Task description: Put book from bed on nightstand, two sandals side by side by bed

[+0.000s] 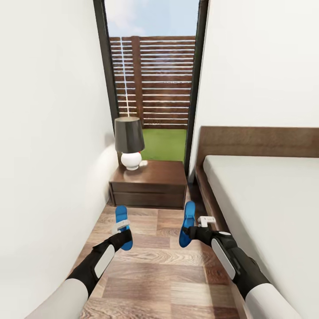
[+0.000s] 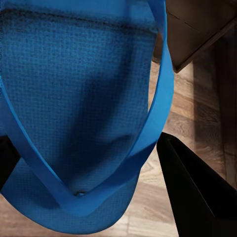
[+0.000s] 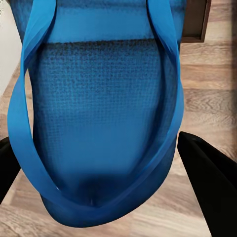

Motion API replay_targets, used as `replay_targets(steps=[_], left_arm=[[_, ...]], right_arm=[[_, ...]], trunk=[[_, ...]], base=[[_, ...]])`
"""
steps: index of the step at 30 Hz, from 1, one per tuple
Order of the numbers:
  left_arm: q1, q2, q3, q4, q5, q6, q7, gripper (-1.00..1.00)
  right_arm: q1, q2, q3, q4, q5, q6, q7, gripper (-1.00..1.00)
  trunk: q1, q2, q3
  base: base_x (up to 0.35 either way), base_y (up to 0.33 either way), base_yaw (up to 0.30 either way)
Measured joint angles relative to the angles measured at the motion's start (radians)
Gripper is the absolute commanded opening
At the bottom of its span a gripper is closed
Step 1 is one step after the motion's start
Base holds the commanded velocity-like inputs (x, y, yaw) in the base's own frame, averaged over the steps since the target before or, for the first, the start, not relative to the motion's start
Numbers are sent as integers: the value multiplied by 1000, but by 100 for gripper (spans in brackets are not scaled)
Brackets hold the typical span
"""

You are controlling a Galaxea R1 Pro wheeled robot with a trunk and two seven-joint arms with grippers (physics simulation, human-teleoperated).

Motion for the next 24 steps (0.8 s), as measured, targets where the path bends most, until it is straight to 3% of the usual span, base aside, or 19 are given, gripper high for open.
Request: replay_targets(steps=[24], left_arm=[[0, 2, 1, 2, 0, 0, -1, -100]], right_arm=[[0, 0, 0, -2, -1, 0, 6, -100]], trunk=[[-92, 168, 75]], base=[[0, 0, 0]])
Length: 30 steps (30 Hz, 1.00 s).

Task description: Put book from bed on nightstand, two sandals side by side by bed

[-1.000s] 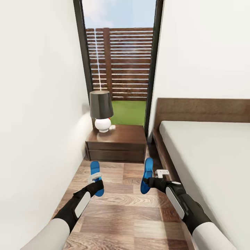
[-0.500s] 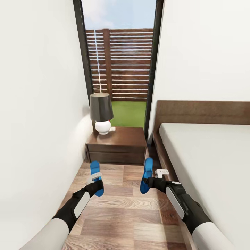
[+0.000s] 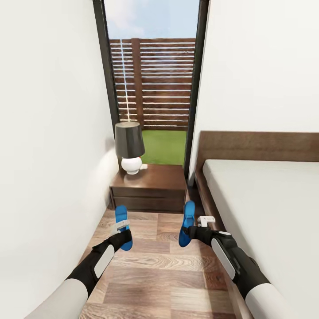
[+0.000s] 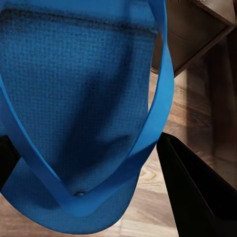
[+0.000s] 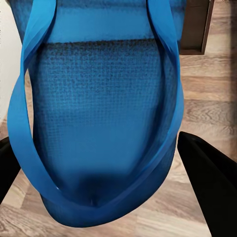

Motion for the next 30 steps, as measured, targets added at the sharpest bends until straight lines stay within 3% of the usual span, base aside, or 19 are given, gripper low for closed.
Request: replay_targets(steps=[23, 30], left_arm=[[0, -1, -1, 2, 0, -1, 1, -100], [0, 0, 0, 1, 0, -2, 0, -100]], right_arm=[[0, 0, 0, 0, 0, 0, 0, -100], [0, 0, 0, 0, 0, 0, 0, -100]], trunk=[[-88, 161, 72], [-88, 161, 72]], base=[[0, 0, 0], [0, 5, 0]])
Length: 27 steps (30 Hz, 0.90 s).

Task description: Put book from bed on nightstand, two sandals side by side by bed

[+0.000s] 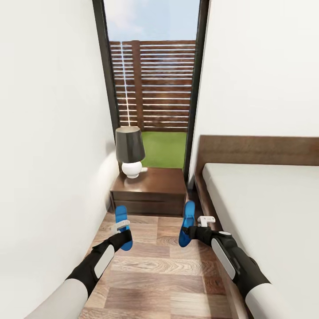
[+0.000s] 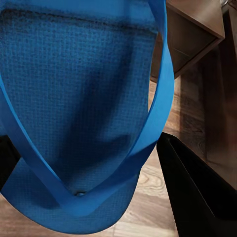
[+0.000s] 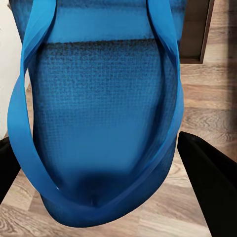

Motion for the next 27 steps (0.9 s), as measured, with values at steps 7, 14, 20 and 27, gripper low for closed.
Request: replay_targets(steps=[7, 14, 20, 27], left_arm=[[0, 1, 1, 0, 1, 0, 0, -100], [0, 1, 0, 0, 0, -3, 0, -100], [0, 0, 0, 0, 1, -3, 1, -100], [0, -1, -1, 0, 2, -1, 1, -100]], right_arm=[[0, 0, 0, 0, 0, 0, 0, -100], [0, 0, 0, 0, 0, 0, 0, -100], [0, 0, 0, 0, 0, 0, 0, -100], [0, -1, 0, 0, 0, 0, 0, -100]], trunk=[[0, 0, 0], [0, 0, 0], [0, 0, 0], [-27, 49, 22]], base=[[0, 151, 0], [0, 42, 0], [0, 2, 0], [0, 0, 0]])
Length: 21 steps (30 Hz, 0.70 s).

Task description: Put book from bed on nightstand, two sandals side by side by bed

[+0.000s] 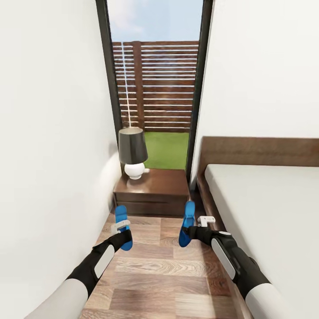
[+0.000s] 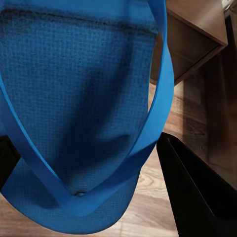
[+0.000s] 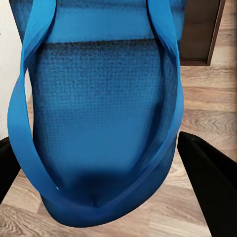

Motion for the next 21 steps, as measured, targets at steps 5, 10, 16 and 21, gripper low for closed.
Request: replay_targets(steps=[5, 10, 16, 21], left_arm=[[0, -3, -1, 0, -1, -2, 0, -100], [0, -4, -1, 0, 0, 0, 0, -100], [0, -5, -2, 1, 0, 2, 0, -100], [0, -17, -32, 7, 2, 4, -1, -100]], right_arm=[[0, 1, 0, 0, 0, 0, 0, -100], [0, 1, 0, 0, 0, 0, 0, -100], [0, 1, 0, 0, 0, 0, 0, -100], [0, 1, 0, 2, -1, 0, -1, -100]], trunk=[[-19, 35, 16], [-38, 70, 31], [-61, 112, 50], [-81, 147, 66]], base=[[0, 0, 0], [0, 0, 0], [0, 0, 0], [0, 0, 0]])
